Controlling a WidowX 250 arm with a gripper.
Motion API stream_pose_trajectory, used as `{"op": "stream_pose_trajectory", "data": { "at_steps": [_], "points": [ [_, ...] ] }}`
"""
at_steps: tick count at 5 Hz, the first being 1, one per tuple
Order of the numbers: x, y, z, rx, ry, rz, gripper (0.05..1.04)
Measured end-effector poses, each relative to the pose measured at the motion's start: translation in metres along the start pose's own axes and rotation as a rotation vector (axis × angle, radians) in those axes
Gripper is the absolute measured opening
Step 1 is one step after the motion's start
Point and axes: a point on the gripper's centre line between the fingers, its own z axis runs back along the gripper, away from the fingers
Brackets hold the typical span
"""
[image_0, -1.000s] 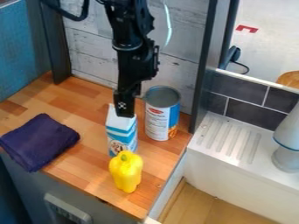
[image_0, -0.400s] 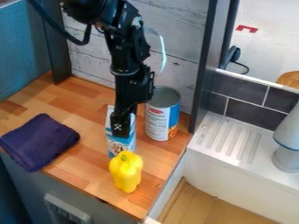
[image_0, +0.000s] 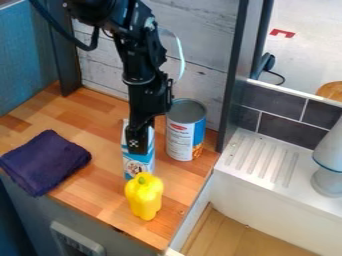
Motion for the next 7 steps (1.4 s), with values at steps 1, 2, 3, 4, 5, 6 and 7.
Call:
{"op": "stream_pose_trajectory", "data": {
  "at_steps": [1, 2, 3, 4, 5, 6, 7],
  "points": [
    [-0.001, 0.002, 0.001, 0.003, 0.003, -0.001, 0.845],
    [-0.001, -0.002, 0.006, 0.008, 0.001, -0.007, 0.845],
    [-0.006, 0.002, 0.030, 0.053, -0.002, 0.019, 0.845],
    [-0.029, 0.025, 0.048, 0.084, -0.030, 0.147, 0.845],
    [-0.048, 0.039, 0.054, 0.091, -0.059, 0.229, 0.845],
    [-0.069, 0.058, 0.064, 0.131, -0.094, 0.313, 0.845],
    [-0.089, 0.076, 0.061, 0.127, -0.088, 0.367, 0.845]
  ]
}}
